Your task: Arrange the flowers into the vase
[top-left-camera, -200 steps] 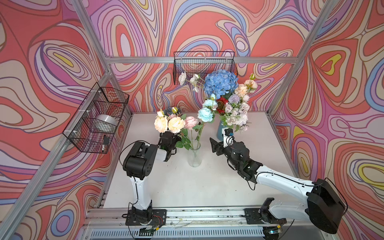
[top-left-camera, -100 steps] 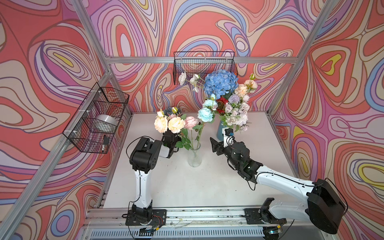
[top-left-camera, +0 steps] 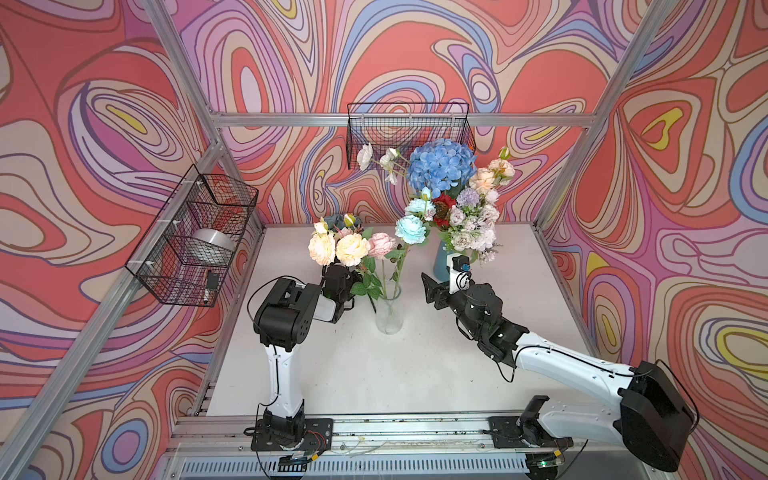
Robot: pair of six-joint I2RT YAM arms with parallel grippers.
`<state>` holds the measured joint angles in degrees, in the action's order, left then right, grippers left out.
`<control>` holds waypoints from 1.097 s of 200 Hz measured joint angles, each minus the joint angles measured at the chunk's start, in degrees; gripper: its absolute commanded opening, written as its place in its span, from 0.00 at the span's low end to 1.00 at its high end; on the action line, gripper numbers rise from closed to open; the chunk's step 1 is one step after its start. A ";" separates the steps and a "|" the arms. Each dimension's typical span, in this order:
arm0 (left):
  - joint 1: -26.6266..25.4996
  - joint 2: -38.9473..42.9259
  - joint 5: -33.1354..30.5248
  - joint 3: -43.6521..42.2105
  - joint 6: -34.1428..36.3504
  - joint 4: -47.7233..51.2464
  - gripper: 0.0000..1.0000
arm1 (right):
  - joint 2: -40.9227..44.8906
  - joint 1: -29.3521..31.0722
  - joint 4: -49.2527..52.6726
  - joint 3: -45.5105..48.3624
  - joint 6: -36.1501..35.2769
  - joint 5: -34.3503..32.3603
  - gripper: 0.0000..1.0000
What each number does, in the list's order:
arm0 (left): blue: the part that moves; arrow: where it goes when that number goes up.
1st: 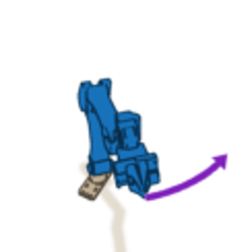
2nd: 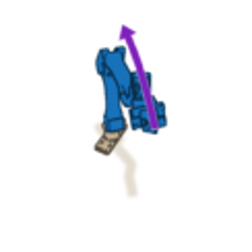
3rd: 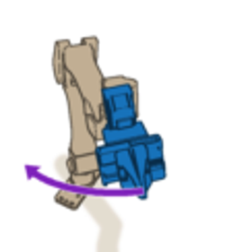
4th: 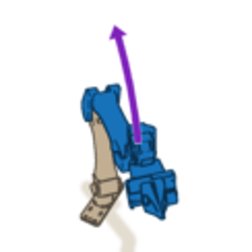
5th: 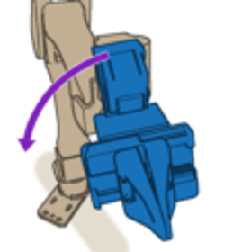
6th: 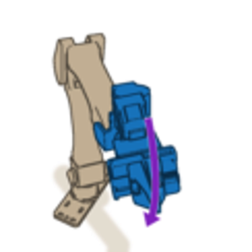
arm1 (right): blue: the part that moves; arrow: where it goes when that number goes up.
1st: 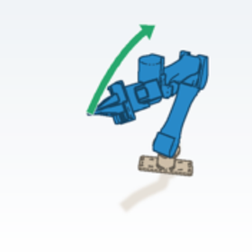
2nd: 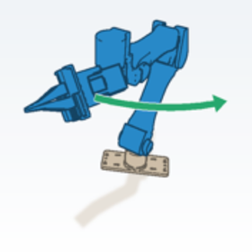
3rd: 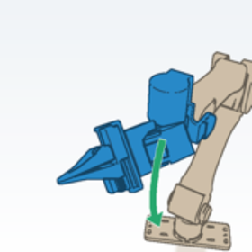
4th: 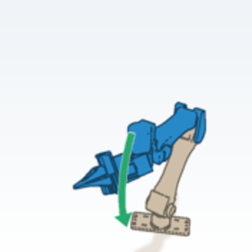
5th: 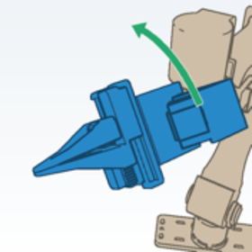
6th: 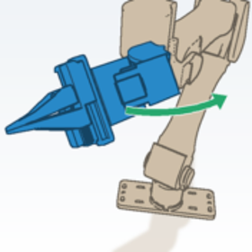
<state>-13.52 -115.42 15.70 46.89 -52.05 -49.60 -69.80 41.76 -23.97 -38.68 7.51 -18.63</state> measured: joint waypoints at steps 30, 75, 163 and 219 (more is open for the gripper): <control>1.25 8.83 -2.47 -7.78 0.59 -1.40 0.00 | 0.37 0.00 -0.04 0.00 0.00 0.00 0.81; 1.99 25.83 -6.29 -15.19 4.37 0.94 0.00 | 0.59 0.00 -0.02 -0.20 0.00 0.07 0.80; 1.95 65.02 -14.56 -15.37 18.08 19.17 0.00 | 1.09 0.00 -1.33 -2.78 0.02 1.01 0.81; 1.81 75.89 -13.38 -10.78 21.27 28.15 0.00 | 0.57 0.00 -1.64 -5.64 0.00 3.93 0.81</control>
<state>-11.70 -39.53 2.33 36.12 -30.79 -21.45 -69.23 41.76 -25.61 -44.31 7.51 -14.70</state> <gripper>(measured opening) 0.103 0.809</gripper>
